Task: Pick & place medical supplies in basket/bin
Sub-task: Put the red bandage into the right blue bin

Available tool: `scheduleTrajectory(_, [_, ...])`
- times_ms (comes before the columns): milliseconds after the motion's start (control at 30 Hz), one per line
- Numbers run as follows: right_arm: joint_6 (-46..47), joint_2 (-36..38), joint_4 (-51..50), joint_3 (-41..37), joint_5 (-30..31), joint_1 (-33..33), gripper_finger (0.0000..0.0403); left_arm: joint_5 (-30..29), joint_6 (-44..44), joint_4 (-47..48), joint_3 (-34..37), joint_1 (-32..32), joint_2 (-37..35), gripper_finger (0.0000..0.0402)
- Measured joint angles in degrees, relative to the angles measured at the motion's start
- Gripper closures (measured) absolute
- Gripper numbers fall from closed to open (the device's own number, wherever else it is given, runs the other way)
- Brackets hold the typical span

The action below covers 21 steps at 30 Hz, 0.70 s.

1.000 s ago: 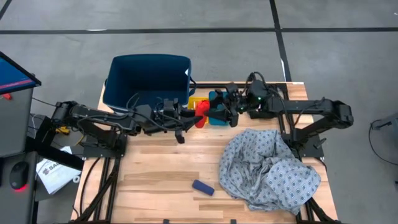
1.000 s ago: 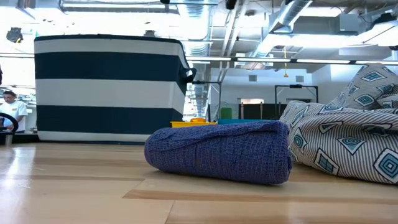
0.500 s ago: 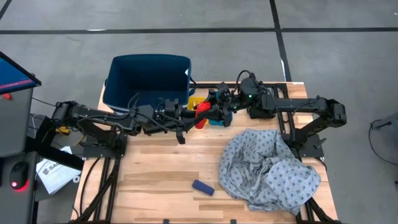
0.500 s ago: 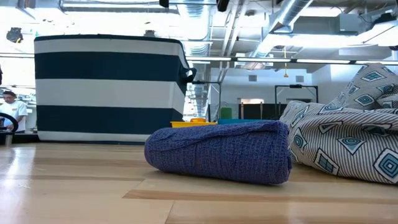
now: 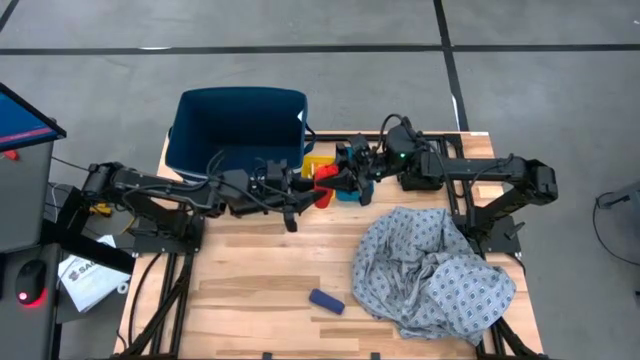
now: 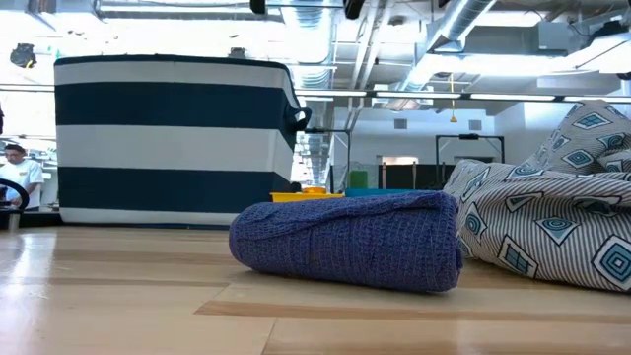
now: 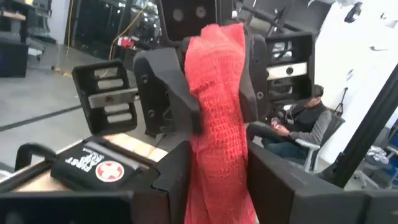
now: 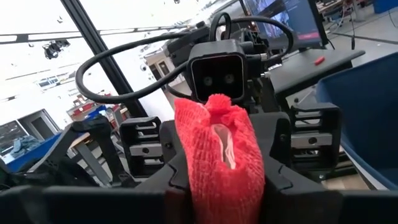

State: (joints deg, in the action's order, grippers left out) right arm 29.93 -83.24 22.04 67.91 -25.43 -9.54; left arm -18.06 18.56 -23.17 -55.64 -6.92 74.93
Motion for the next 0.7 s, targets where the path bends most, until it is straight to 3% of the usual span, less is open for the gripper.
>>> scheduleTrajectory(433, [0.7,0.5,-0.4,0.4,-0.3,-1.3,0.0315,0.4,1.1,22.3,0.5,-3.2,0.5,0.0217])
scheduleTrajectory(700, [-3.6,2.2,-19.0,0.2,0.3,-3.5,0.0315,0.2,6.2,38.6,0.2,-8.3,0.2,0.0218])
